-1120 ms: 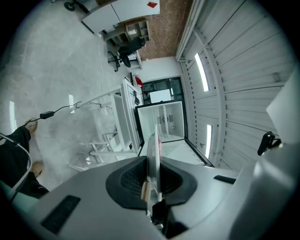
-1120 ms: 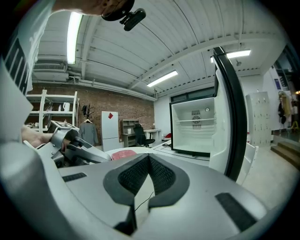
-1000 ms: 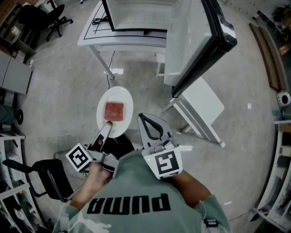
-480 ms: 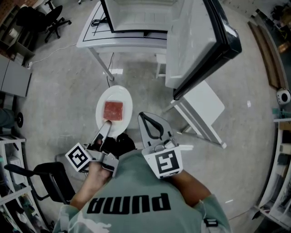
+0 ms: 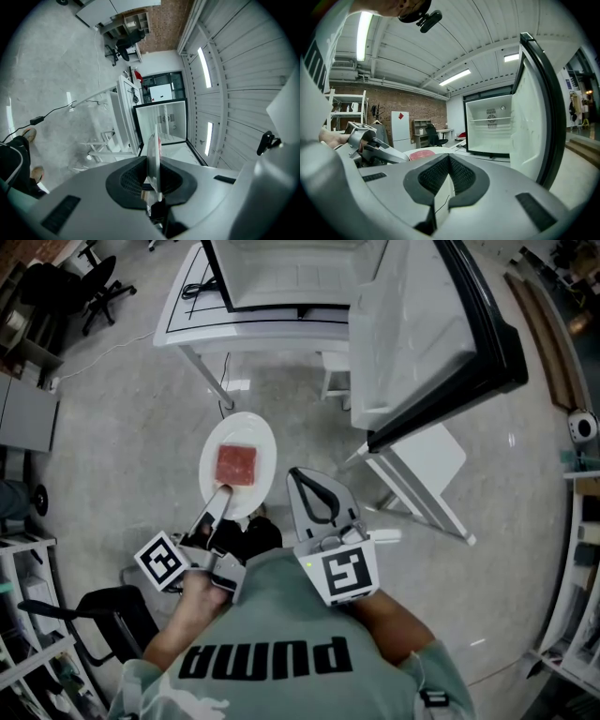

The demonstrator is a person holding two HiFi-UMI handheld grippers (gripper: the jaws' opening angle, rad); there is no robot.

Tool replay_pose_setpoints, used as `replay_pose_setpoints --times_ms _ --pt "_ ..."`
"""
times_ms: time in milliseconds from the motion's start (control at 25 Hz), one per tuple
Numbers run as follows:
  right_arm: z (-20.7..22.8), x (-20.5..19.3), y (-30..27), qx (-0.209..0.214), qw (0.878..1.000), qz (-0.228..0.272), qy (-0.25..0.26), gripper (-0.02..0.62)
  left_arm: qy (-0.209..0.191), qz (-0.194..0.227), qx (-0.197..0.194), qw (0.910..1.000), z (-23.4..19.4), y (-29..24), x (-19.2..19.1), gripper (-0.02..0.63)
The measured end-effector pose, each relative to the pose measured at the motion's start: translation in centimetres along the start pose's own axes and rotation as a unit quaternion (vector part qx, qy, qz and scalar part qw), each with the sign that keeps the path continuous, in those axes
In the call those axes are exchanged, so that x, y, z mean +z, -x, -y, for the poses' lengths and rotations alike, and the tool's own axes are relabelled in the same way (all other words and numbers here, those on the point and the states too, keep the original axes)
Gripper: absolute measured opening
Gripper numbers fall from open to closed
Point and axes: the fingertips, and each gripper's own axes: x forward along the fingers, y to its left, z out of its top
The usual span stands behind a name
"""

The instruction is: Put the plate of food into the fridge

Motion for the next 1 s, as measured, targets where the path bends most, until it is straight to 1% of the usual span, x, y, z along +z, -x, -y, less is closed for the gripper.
replay_pose_setpoints --times_ms 240,520,720,1000 --pt "-0.3 0.8 -2.7 -0.015 1.000 -0.001 0.001 0.005 0.003 -0.012 -0.004 0.9999 0.1 -1.2 2.9 0.038" --pt "-0.9 2.7 -5.4 -0.033 0.999 -0.002 0.013 0.005 0.006 -0.023 -0.020 0.9995 1.0 -2.3 6.4 0.038" --pt "-1.6 3.4 -7.4 -0.052 0.999 0.000 0.013 0.005 0.003 -0.037 -0.031 0.9988 1.4 -2.7 8.8 0.038" --pt "-3.6 4.3 -10.4 -0.077 0.997 0.011 0.003 0.005 -0.011 -0.057 -0.032 0.9978 1.3 -2.1 12.8 0.038"
